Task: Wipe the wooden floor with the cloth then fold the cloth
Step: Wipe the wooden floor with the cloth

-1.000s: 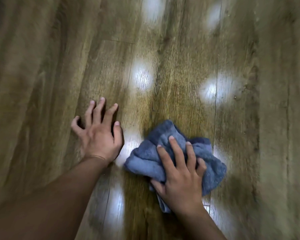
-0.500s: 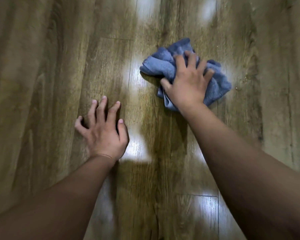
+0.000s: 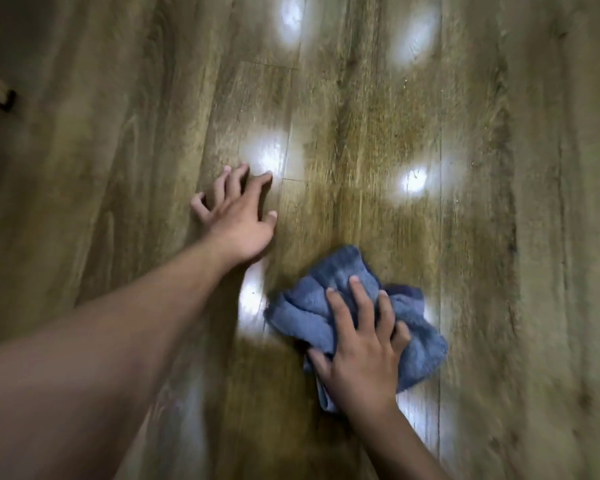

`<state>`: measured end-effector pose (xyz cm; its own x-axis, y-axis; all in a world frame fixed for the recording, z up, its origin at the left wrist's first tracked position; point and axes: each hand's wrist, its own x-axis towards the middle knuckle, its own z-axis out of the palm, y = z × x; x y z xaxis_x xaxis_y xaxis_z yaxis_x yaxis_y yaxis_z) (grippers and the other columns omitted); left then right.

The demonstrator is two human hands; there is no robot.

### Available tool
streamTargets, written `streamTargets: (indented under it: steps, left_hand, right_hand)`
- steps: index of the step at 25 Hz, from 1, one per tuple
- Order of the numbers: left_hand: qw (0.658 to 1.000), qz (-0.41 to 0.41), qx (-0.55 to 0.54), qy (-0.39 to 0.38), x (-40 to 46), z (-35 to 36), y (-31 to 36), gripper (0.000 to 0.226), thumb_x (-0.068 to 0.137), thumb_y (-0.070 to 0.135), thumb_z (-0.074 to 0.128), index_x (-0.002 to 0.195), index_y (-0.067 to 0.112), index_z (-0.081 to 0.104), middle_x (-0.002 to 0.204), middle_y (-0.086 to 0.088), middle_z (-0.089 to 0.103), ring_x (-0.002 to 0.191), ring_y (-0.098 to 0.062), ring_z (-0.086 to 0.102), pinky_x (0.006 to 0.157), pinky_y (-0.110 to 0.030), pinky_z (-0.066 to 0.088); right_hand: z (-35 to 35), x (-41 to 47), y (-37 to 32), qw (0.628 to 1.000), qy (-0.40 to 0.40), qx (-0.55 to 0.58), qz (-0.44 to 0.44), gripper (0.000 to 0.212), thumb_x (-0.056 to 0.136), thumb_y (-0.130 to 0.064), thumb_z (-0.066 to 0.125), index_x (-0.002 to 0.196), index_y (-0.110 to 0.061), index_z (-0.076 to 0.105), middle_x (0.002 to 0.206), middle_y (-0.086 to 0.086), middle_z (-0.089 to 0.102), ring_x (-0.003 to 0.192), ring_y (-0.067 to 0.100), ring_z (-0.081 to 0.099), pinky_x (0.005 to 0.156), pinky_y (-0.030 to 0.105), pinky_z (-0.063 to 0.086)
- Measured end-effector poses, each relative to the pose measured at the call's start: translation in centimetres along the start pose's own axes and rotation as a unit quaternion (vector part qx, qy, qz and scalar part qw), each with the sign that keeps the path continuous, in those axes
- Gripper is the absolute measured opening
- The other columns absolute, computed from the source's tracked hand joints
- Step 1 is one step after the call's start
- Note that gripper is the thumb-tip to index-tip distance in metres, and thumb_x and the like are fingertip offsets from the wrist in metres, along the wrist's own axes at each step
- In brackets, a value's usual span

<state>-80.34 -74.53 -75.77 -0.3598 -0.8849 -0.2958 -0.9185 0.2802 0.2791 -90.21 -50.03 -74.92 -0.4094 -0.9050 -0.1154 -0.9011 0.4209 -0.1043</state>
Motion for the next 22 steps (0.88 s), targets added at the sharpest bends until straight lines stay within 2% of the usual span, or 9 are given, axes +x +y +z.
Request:
streamTargets:
  steps: [1, 3, 5, 9, 12, 15, 17, 19, 22]
  left_hand:
    - [0.999, -0.025, 0.004, -0.023, 0.1, -1.4, -2.2, 0.074, 0.085, 0.066, 0.056, 0.149, 0.053, 0.020, 0.169, 0.009, -0.003, 0.155, -0.020, -0.004, 0.114, -0.070, -0.003]
    - [0.982, -0.165, -0.021, -0.085, -0.2, -4.3, -7.4, 0.117, 0.055, 0.098, 0.053, 0.148, 0.061, -0.008, 0.164, 0.011, -0.029, 0.153, -0.025, -0.022, 0.106, -0.078, -0.013]
    - [0.952, -0.262, -0.077, -0.140, -1.2, -5.8, -11.7, 0.148, 0.022, 0.111, 0.042, 0.142, 0.061, -0.028, 0.155, 0.011, -0.047, 0.147, -0.027, -0.037, 0.107, -0.080, -0.010]
    - [0.948, -0.232, -0.105, -0.189, -1.3, -5.9, -12.8, 0.143, 0.018, 0.112, 0.034, 0.131, 0.064, -0.040, 0.147, 0.011, -0.056, 0.141, -0.026, -0.046, 0.106, -0.082, -0.008]
    - [0.948, -0.222, -0.110, -0.202, -1.3, -5.8, -13.4, 0.142, 0.018, 0.109, 0.034, 0.128, 0.063, -0.043, 0.144, 0.008, -0.059, 0.138, -0.029, -0.049, 0.112, -0.075, -0.006]
    - [0.946, -0.222, -0.107, -0.211, -1.2, -6.0, -13.4, 0.134, 0.031, 0.107, 0.040, 0.124, 0.064, -0.045, 0.139, 0.009, -0.063, 0.136, -0.028, -0.051, 0.110, -0.077, -0.007]
    - [0.947, -0.221, -0.104, -0.209, -1.3, -6.0, -13.3, 0.130, 0.038, 0.107, 0.044, 0.122, 0.065, -0.047, 0.128, 0.014, -0.068, 0.136, -0.026, -0.052, 0.103, -0.083, -0.010]
    - [0.949, -0.223, -0.106, -0.198, -1.2, -5.7, -13.7, 0.128, 0.035, 0.107, 0.042, 0.119, 0.068, -0.046, 0.113, 0.019, -0.072, 0.136, -0.024, -0.052, 0.097, -0.085, -0.012]
    - [0.942, -0.237, -0.130, -0.198, -1.0, -5.8, -13.8, 0.125, 0.036, 0.101, 0.043, 0.123, 0.069, -0.041, 0.123, 0.020, -0.069, 0.136, -0.022, -0.051, 0.093, -0.084, -0.016]
  right_hand:
    - [-0.1, 0.0, 0.1, 1.000, -0.004, 0.002, 0.002, 0.097, 0.054, -0.058, 0.086, 0.137, -0.030, 0.046, 0.153, 0.005, 0.035, 0.133, 0.045, 0.033, 0.094, 0.063, 0.034]
    - [-0.5, 0.6, -0.1, 1.000, -0.002, -0.005, 0.003, 0.098, 0.052, -0.056, 0.089, 0.135, -0.028, 0.046, 0.150, 0.007, 0.037, 0.130, 0.045, 0.033, 0.089, 0.068, 0.041]
    - [-0.5, 1.8, -0.5, 1.000, 0.011, -0.017, -0.016, 0.098, 0.052, -0.056, 0.089, 0.135, -0.026, 0.047, 0.148, 0.010, 0.039, 0.128, 0.046, 0.034, 0.088, 0.068, 0.042]
    - [-1.0, 10.1, -2.5, 0.998, 0.044, -0.022, -0.047, 0.084, 0.067, -0.054, 0.077, 0.139, -0.025, 0.045, 0.152, 0.010, 0.037, 0.127, 0.047, 0.036, 0.095, 0.062, 0.033]
    - [-1.2, 20.4, -7.2, 0.998, 0.058, -0.014, 0.009, 0.072, 0.076, -0.056, 0.066, 0.138, -0.027, 0.042, 0.153, 0.008, 0.033, 0.126, 0.045, 0.037, 0.100, 0.059, 0.028]
    - [-1.4, 27.7, -11.7, 0.998, 0.051, 0.000, 0.045, 0.066, 0.080, -0.055, 0.064, 0.135, -0.027, 0.042, 0.153, 0.009, 0.034, 0.129, 0.044, 0.035, 0.104, 0.060, 0.027]
    - [-1.3, 28.2, -12.8, 0.998, 0.048, 0.007, 0.051, 0.067, 0.080, -0.054, 0.064, 0.138, -0.027, 0.042, 0.156, 0.009, 0.030, 0.133, 0.045, 0.032, 0.105, 0.061, 0.024]
    - [-1.2, 25.7, -12.7, 0.999, 0.053, -0.001, -0.011, 0.072, 0.079, -0.054, 0.064, 0.142, -0.028, 0.039, 0.159, 0.007, 0.027, 0.135, 0.045, 0.030, 0.105, 0.058, 0.023]
    - [-0.8, 19.7, -12.4, 0.994, 0.030, 0.005, -0.102, 0.078, 0.075, -0.055, 0.066, 0.144, -0.031, 0.040, 0.160, 0.003, 0.028, 0.140, 0.043, 0.028, 0.103, 0.057, 0.024]
